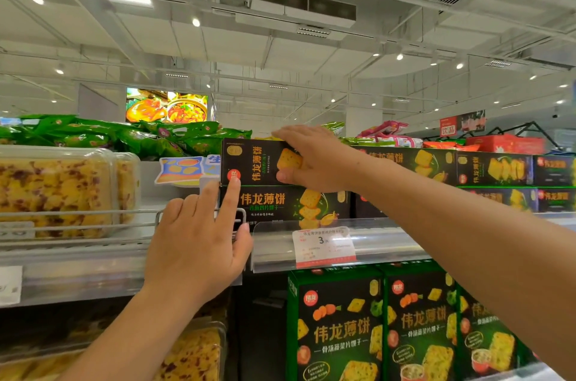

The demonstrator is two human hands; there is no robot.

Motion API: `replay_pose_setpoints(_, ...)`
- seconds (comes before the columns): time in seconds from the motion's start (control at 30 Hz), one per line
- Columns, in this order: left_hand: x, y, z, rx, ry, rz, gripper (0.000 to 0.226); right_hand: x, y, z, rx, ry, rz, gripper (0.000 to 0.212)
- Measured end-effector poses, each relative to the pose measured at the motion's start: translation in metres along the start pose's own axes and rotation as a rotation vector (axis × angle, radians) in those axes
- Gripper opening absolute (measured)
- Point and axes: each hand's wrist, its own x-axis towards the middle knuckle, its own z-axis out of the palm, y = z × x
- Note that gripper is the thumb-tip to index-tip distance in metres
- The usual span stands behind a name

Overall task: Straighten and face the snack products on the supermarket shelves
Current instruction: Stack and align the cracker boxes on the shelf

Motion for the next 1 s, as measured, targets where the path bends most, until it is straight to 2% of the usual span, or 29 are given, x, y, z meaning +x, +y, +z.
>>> replay_pose_setpoints(0.07,-0.001,0.001,0.001,-0.018,0.044,0.000,0.068,-0.021,0.004,0.002,0.022,0.097,0.004,0.072)
replay_pose_setpoints(0.17,-0.003,0.001,0.005,-0.057,0.139,0.024,0.063,-0.074,0.021,0.009,0.075,0.261,0.026,0.060)
replay_pose_setpoints(0.23,-0.004,0.001,0.006,-0.094,0.202,0.030,0.059,-0.117,0.039,0.017,0.081,0.288,0.088,0.053)
replay_pose_setpoints(0.3,-0.006,0.011,0.004,-0.136,0.234,0.043,0.053,-0.158,0.062,0.029,0.068,0.245,0.180,0.049)
replay_pose_setpoints(0.47,-0.015,0.087,0.000,-0.227,0.103,0.248,0.053,-0.231,0.130,0.053,0.072,0.197,0.386,0.045)
replay_pose_setpoints(0.6,-0.007,0.149,0.004,-0.255,-0.003,0.322,0.052,-0.262,0.183,0.063,0.083,0.151,0.499,0.051)
replay_pose_setpoints(0.83,0.026,0.261,0.022,-0.228,-0.048,0.325,0.060,-0.276,0.210,0.088,0.050,0.183,0.370,0.056)
replay_pose_setpoints(1.0,0.024,0.286,0.058,-0.121,-0.086,0.246,0.065,-0.294,0.232,0.079,0.023,0.090,0.185,0.058)
